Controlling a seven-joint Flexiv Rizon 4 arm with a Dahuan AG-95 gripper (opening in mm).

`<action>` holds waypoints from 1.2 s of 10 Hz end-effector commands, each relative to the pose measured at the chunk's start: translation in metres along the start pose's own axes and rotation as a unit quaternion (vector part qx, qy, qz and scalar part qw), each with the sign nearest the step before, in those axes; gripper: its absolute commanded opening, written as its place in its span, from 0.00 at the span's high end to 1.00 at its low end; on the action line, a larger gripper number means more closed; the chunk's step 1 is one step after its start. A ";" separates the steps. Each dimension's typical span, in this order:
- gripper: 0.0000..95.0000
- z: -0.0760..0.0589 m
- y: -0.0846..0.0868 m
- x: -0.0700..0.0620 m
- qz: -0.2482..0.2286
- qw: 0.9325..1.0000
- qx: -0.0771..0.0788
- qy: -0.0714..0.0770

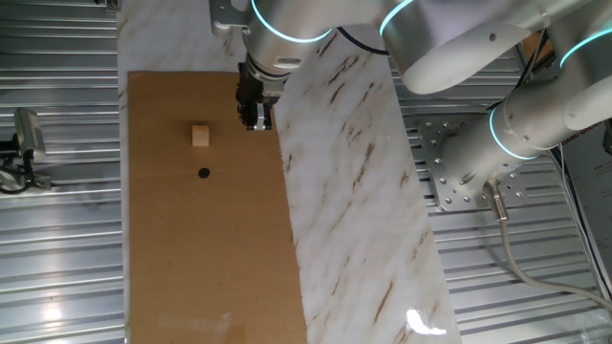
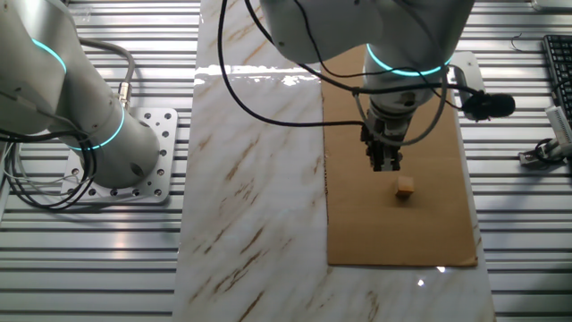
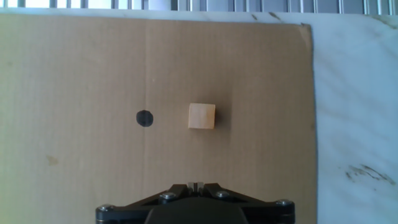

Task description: Hold a small block with the gripper and sweep it from left to right on the table

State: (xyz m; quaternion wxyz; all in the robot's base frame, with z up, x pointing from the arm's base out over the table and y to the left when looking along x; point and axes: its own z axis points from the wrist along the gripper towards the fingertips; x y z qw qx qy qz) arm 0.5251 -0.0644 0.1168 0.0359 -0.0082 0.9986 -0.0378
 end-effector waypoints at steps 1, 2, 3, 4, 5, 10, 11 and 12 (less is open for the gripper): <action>1.00 0.007 -0.004 -0.002 -0.004 1.000 -0.004 0.002; 1.00 0.012 -0.006 -0.003 -0.007 1.000 -0.006 0.002; 1.00 0.018 -0.009 -0.006 -0.012 1.000 -0.009 0.000; 1.00 0.024 -0.013 -0.008 -0.020 1.000 -0.011 -0.003; 1.00 0.028 -0.015 -0.010 -0.025 1.000 -0.012 -0.003; 1.00 0.037 -0.022 -0.033 -0.028 0.999 -0.033 0.002; 1.00 0.040 -0.024 -0.038 -0.033 0.999 -0.034 0.002; 1.00 0.042 -0.024 -0.041 -0.034 0.999 -0.033 0.002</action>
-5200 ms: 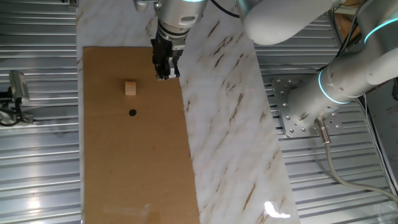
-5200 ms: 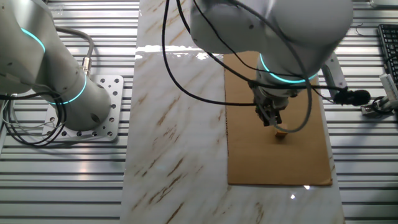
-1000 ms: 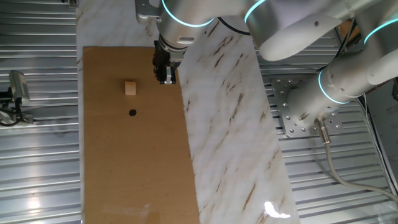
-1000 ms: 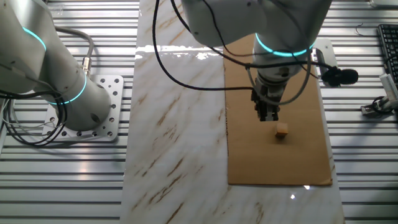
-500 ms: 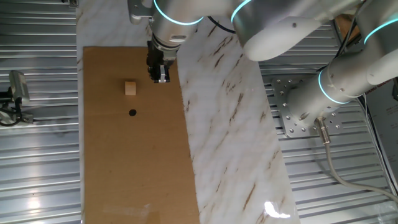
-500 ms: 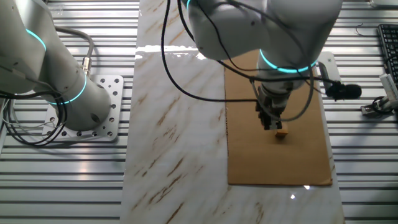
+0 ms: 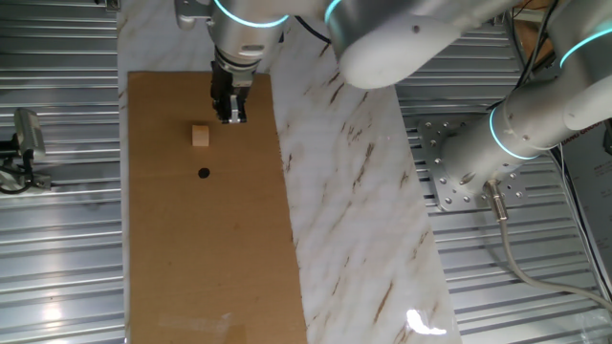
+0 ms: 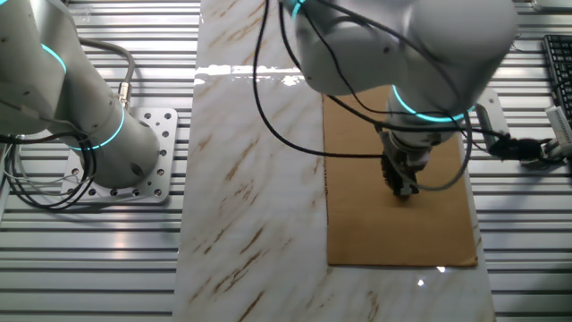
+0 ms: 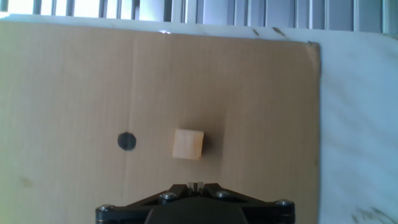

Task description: Hold a small block with the gripper and sweep it from left to right on the table

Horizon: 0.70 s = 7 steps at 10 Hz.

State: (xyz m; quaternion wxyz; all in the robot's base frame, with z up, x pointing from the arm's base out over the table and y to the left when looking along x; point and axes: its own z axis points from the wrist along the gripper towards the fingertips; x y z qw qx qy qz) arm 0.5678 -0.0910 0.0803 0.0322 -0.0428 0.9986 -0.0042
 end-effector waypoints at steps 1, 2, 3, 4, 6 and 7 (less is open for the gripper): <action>1.00 0.003 -0.001 -0.004 -0.001 1.000 0.003 -0.002; 1.00 0.005 -0.002 -0.008 -0.002 1.000 0.003 -0.003; 1.00 0.005 -0.002 -0.009 -0.002 1.000 0.003 -0.004; 1.00 0.007 -0.001 -0.017 0.001 1.000 0.003 -0.004; 1.00 0.009 0.000 -0.028 0.001 1.000 0.002 -0.001; 1.00 0.010 0.001 -0.032 0.002 1.000 0.002 -0.002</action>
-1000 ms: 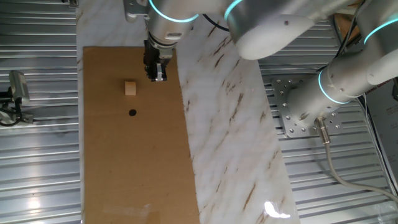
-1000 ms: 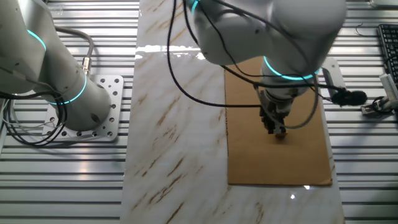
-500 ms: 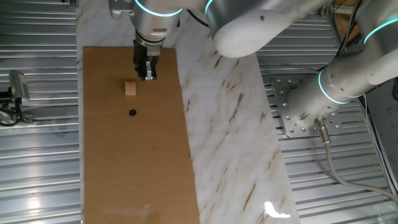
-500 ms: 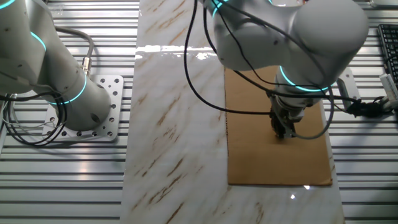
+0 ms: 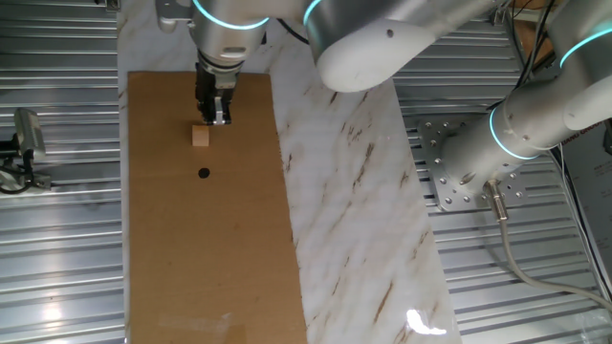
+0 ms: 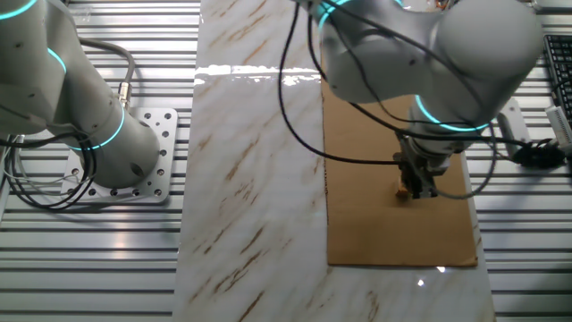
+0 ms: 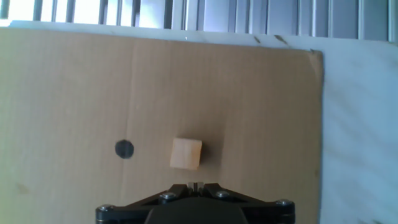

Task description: Hold a small block with the gripper and sweep it from left to right on the table

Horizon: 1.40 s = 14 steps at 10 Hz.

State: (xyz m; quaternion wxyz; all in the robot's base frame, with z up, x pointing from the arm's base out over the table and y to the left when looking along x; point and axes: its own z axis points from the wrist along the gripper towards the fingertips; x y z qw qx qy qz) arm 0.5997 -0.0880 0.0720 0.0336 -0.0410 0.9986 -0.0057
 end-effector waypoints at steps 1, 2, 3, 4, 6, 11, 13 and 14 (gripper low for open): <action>1.00 0.001 0.001 -0.004 0.000 1.000 -0.002 -0.001; 1.00 0.004 0.001 -0.008 0.001 1.000 -0.004 -0.003; 1.00 0.005 0.001 -0.010 0.002 1.000 -0.005 -0.003; 1.00 0.006 0.002 -0.011 0.004 1.000 -0.006 -0.003; 1.00 0.006 0.002 -0.011 -0.006 1.000 -0.009 -0.002; 0.80 0.009 0.001 -0.008 -0.005 1.000 -0.012 0.004; 0.80 0.013 0.000 -0.006 -0.005 1.000 -0.014 0.002; 0.80 0.015 -0.001 -0.005 -0.005 1.000 -0.014 0.002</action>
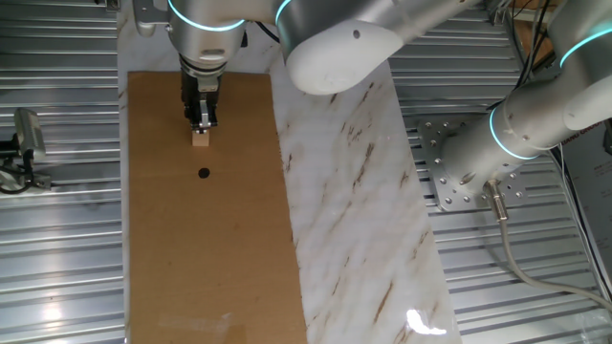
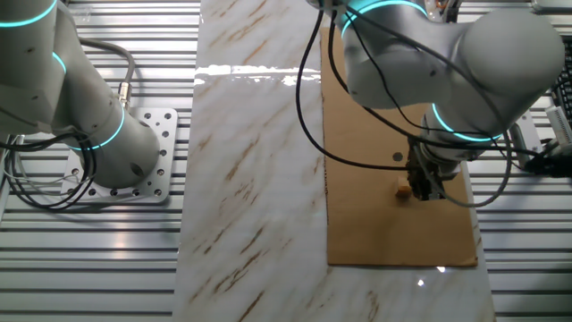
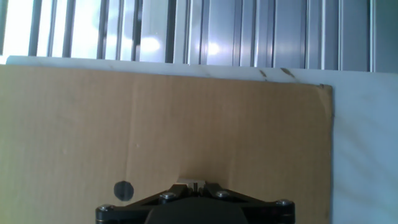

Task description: Hold a small block with the gripper and sweep it from left to right on the table

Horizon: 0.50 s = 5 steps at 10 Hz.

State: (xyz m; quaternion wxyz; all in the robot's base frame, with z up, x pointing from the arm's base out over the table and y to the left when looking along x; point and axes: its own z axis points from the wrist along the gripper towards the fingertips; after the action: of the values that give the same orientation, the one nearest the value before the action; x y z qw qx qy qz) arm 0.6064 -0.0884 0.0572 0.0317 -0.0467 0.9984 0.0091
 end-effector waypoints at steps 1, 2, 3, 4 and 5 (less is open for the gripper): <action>0.60 0.001 0.000 0.001 0.001 1.000 0.001 -0.001; 0.60 0.002 0.000 0.001 0.001 1.000 0.001 -0.002; 0.40 0.002 0.000 0.001 0.000 1.000 0.000 -0.002; 0.20 0.001 0.000 0.001 -0.008 1.000 -0.001 -0.004; 0.20 0.002 0.000 0.001 -0.008 1.000 -0.001 -0.003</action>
State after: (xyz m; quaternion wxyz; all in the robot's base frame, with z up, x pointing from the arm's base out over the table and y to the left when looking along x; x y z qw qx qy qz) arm 0.6056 -0.0882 0.0558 0.0353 -0.0552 0.9978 0.0110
